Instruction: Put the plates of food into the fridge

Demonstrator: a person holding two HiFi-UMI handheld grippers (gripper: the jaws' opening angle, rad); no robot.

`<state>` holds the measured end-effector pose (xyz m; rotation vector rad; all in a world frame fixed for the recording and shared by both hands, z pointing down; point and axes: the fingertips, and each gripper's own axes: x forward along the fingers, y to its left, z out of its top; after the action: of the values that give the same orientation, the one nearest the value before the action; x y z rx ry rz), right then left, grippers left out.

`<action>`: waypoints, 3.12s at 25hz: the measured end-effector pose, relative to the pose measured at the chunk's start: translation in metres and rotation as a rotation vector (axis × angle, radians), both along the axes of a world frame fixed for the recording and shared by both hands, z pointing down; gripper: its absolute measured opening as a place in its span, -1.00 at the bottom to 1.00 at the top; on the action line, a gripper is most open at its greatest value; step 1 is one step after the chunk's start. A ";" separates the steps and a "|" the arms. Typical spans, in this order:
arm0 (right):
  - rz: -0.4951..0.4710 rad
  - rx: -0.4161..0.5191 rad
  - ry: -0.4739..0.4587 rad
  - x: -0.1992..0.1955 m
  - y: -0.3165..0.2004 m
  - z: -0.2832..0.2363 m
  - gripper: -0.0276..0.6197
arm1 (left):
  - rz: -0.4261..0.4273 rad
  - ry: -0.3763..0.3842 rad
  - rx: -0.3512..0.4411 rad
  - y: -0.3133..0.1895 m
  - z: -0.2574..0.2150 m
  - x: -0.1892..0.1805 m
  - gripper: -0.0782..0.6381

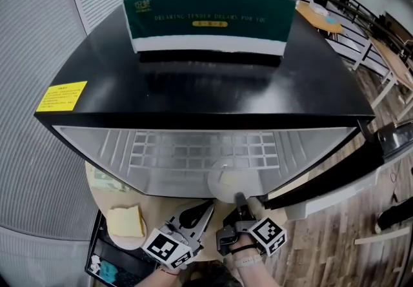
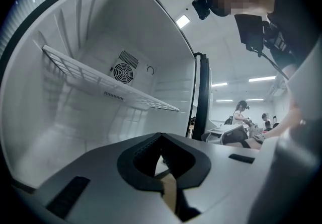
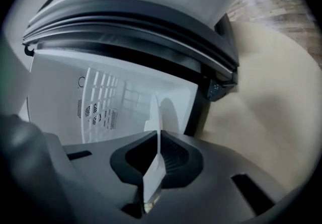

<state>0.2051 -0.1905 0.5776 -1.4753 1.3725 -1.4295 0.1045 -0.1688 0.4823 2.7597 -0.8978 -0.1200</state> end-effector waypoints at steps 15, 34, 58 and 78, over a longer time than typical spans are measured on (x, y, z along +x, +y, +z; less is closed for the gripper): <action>0.014 -0.074 0.190 0.008 -0.047 -0.005 -0.86 | -0.036 0.050 -0.029 -0.034 0.001 0.001 -0.81; -0.062 -0.259 0.816 0.029 -0.045 0.001 -0.57 | -0.056 0.089 -0.035 -0.024 -0.008 -0.010 -0.81; -0.344 0.259 0.908 -0.071 0.040 -0.085 -0.49 | -0.159 0.056 0.031 0.042 -0.049 -0.089 -0.81; -0.476 0.591 1.147 -0.129 0.177 -0.176 -0.89 | -0.227 0.066 0.071 0.138 -0.081 -0.154 -0.81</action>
<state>0.0764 -0.0130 0.4013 -1.6224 2.6601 -0.1654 -0.0499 -0.0308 0.4012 2.6904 -1.2081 -0.2857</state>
